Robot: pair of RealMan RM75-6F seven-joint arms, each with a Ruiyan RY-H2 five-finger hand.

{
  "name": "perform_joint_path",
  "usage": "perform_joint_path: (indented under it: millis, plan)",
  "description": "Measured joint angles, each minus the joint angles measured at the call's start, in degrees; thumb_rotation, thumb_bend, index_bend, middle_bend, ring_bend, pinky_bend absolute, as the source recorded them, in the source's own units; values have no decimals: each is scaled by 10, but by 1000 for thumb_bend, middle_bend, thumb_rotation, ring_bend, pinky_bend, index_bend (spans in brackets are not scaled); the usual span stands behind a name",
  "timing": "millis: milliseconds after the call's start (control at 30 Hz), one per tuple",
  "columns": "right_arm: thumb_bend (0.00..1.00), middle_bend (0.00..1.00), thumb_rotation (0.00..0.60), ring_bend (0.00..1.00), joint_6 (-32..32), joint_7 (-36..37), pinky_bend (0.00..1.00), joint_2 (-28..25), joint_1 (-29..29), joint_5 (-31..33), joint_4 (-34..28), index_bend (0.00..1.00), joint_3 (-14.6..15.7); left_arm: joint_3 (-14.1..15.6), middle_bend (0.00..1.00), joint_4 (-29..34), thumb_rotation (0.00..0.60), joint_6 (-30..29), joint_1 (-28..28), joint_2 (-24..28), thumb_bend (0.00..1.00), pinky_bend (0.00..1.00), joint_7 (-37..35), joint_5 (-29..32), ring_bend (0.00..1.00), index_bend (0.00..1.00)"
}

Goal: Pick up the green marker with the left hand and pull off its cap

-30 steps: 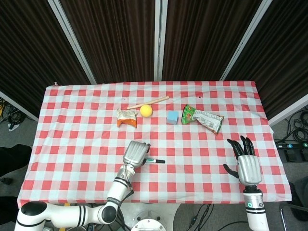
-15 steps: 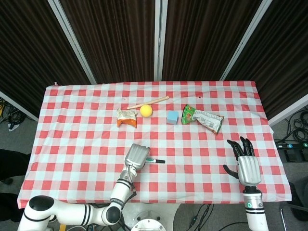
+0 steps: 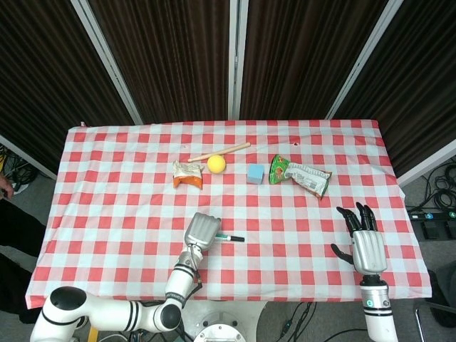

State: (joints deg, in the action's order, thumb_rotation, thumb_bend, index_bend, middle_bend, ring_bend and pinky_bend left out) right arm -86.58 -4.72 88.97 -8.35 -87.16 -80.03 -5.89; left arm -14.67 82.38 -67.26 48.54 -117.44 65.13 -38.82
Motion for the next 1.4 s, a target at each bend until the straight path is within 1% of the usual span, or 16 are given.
perform_joint_path:
  millis: [167,433,667,800,1000,1067,1167,1233,1400]
  plan:
    - [26,232,600,0,1,1,0,1,-1,2,2,161,0,3,521,-1,600,-4,6,-1,261,875,-1,7,931,499]
    - [26,232,600,0,0,2,0,2,0,4,4,161,1,8,548,-4,600,-10,13,-4,308,879,-1,13,935,529]
    - [26,232,600,0,1,4,0,2,0,5,5,161,1,10,564,-9,600,-11,17,-5,316,882,-3,19,941,549]
    - [26,233,600,0,1,4,0,2,-1,5,6,161,1,10,581,-5,600,-14,18,-2,333,887,-11,11,945,568]
    - [26,240,600,0,7,-3,0,1,-7,3,2,161,1,7,599,24,600,-26,18,12,364,893,-30,-20,948,586]
    - [26,253,600,16,13,-9,0,0,-12,1,-3,191,0,4,601,35,600,-29,19,18,364,893,-35,-24,949,586]
    - [26,302,600,101,30,-17,10,-1,-25,1,-11,287,-4,-3,601,45,600,-26,22,27,364,893,-41,-25,950,586]
    - [26,316,600,108,48,-23,21,-1,-37,3,-16,309,-7,-7,602,48,600,-22,28,29,364,894,-40,-24,951,586]
    - [31,343,600,108,105,-65,28,12,-94,3,-26,344,-26,-21,602,51,600,-18,46,26,364,894,-43,-33,954,586]
